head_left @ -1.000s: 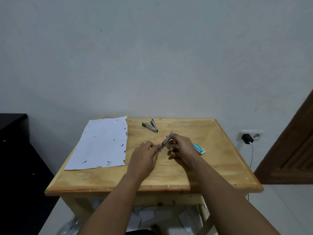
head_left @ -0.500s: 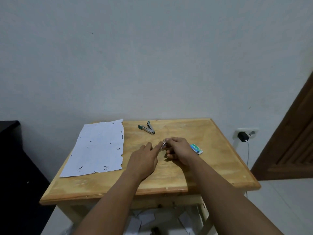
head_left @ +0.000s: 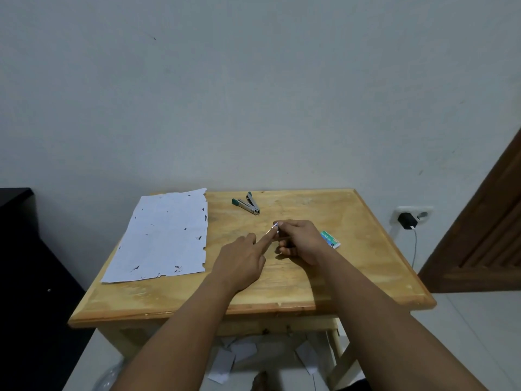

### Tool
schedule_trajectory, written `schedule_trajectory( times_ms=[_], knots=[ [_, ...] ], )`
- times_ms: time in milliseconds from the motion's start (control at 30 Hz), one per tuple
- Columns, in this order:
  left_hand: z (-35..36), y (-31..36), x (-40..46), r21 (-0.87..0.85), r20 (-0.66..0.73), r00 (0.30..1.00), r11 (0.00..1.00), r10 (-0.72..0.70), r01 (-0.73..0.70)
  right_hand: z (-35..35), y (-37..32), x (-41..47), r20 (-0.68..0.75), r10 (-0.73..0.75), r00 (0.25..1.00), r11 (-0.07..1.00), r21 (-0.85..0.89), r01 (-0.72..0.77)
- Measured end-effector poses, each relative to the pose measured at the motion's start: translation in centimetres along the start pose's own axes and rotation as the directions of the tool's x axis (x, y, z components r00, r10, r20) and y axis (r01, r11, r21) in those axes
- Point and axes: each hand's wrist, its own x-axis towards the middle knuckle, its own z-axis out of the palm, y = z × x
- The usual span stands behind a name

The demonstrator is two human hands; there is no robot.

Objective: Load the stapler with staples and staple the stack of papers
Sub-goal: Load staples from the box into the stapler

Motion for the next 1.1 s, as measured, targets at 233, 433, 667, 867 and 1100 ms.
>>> schedule_trajectory(
  times_ms=[233,433,667,867,1100],
  knots=[
    [0.0,-0.1,0.0,-0.072,-0.014,1.0,0.997,-0.008,0.007,0.1,0.1,-0.1,0.005,0.0,1.0,1.0,-0.007,0.0],
    [0.2,0.0,-0.6,-0.114,-0.143,0.99,0.994,-0.019,0.003,0.2,0.0,-0.4,-0.005,-0.003,1.0,1.0,-0.02,0.003],
    [-0.4,0.4,-1.3,-0.154,-0.257,0.952,0.98,-0.163,0.126,0.6,0.3,-0.9,-0.046,-0.07,0.997,0.996,-0.062,0.067],
    [-0.6,0.7,-1.4,-0.123,-0.24,0.958,0.984,-0.155,0.128,1.5,0.4,-1.3,-0.099,-0.117,0.988,0.991,-0.081,0.109],
    [-0.9,0.8,-1.7,-0.118,-0.226,0.963,0.985,-0.147,0.123,1.8,0.1,-1.6,-0.1,-0.087,0.991,0.996,-0.036,0.084]
  ],
)
